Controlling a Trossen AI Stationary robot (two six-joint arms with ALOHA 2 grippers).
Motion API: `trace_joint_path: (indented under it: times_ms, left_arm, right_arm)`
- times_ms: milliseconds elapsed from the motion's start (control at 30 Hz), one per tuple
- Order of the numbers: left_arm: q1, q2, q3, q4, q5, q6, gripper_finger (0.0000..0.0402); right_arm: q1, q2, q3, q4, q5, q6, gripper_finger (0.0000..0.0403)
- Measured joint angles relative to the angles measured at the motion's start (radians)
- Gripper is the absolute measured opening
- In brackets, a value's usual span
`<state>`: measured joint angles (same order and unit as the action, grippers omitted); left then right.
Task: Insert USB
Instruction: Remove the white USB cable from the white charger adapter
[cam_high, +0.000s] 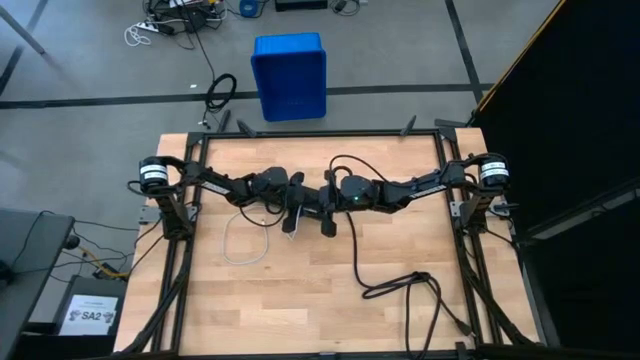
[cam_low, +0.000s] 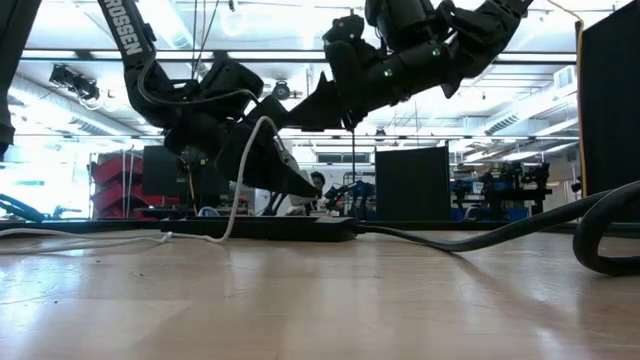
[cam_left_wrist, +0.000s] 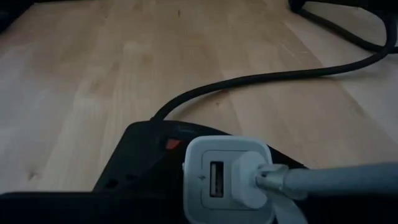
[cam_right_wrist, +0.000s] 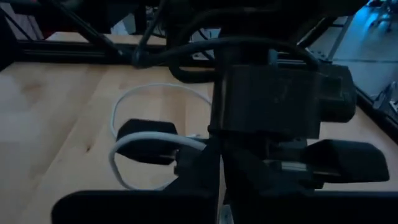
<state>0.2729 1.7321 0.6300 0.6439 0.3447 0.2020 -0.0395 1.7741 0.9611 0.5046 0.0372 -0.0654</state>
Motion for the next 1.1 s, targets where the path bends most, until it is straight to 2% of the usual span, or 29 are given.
trace_joint_path:
  times_ms: [267,533,667,867,1000,1100]
  left_arm:
    - [0.0,0.0,-0.001,0.02,0.009,-0.002,0.0135]
    - [-0.014,0.0,-0.001,0.068,0.033,-0.005,0.0135]
    - [-0.032,0.0,0.006,0.07,0.034,-0.005,0.0136]
    - [-0.037,-0.023,0.005,0.062,0.039,-0.006,0.0136]
    - [-0.032,-0.066,0.004,0.05,0.117,0.023,0.0136]
    - [-0.032,-0.101,0.003,0.033,0.17,0.061,0.0136]
  right_arm:
    - [-0.002,0.0,0.0,-0.078,-0.018,-0.006,0.0013]
    - [-0.002,0.0,0.0,-0.082,-0.025,-0.002,0.0099]
    - [-0.011,0.006,-0.001,-0.087,-0.021,0.008,0.0128]
    - [-0.014,-0.011,-0.001,-0.157,0.012,0.003,0.0131]
    - [-0.015,-0.079,0.001,-0.258,0.008,0.018,0.0124]
    - [-0.017,-0.128,-0.001,-0.316,-0.077,0.045,0.0122]
